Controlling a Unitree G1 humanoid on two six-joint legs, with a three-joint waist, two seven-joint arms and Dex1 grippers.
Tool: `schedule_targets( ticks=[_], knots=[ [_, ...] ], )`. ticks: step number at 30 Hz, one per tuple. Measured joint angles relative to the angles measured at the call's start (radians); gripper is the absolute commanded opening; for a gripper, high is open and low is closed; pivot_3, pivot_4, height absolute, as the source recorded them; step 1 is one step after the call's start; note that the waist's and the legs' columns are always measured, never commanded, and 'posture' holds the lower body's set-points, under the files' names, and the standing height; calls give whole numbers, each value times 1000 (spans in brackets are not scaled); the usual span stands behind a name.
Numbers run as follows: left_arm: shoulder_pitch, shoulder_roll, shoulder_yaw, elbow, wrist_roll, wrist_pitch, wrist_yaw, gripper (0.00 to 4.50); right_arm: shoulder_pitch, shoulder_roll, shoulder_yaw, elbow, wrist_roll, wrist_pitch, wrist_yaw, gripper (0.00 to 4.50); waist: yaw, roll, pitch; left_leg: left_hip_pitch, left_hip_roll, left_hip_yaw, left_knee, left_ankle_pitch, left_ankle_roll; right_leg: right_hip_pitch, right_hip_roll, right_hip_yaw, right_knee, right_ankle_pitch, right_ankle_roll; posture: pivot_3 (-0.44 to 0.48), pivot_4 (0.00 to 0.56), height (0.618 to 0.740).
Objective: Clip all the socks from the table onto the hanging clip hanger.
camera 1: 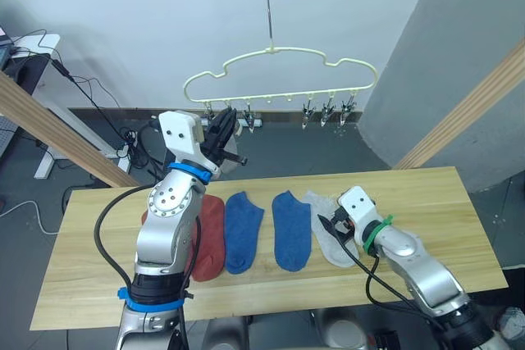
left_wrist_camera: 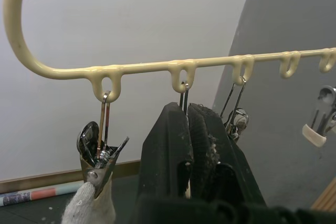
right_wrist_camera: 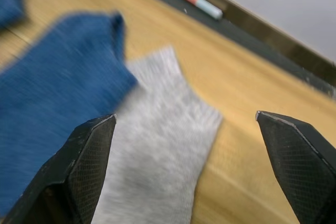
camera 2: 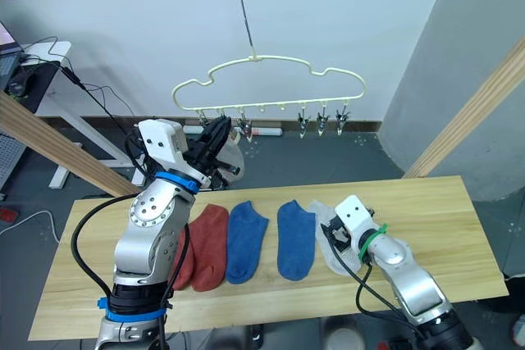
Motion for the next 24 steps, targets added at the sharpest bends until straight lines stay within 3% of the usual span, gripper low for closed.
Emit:
schedule_targets(
  ticks=[4,11,12,14,24],
  knots=[
    [3,9,0,-12,-11,18,-11,0,-34,52,-11,129,-21,-41,11,4471,0,0,0,0,1,0,0,0,0,0,0,0,0,0,0,-201,311,740],
    [10,17,1,-38,-24,42,-11,0,-40,107,-38,166,-2,-44,81,4471,1,0,0,0,1,0,0,0,0,0,0,0,0,0,0,-191,308,740],
    [10,17,1,-39,-26,44,-11,0,-39,111,-36,166,-4,-42,83,4301,1,0,0,0,1,0,0,0,0,0,0,0,0,0,0,-191,309,740],
    [10,18,1,-40,-27,47,-11,0,-38,117,-36,166,-15,-40,82,3880,1,0,0,0,1,0,0,0,0,0,0,0,0,0,0,-191,310,740],
    [8,21,7,-43,-51,70,-13,0,-45,146,-59,165,-28,-4,76,291,2,0,0,0,1,0,0,0,0,0,0,0,0,0,0,-196,317,740]
  ],
)
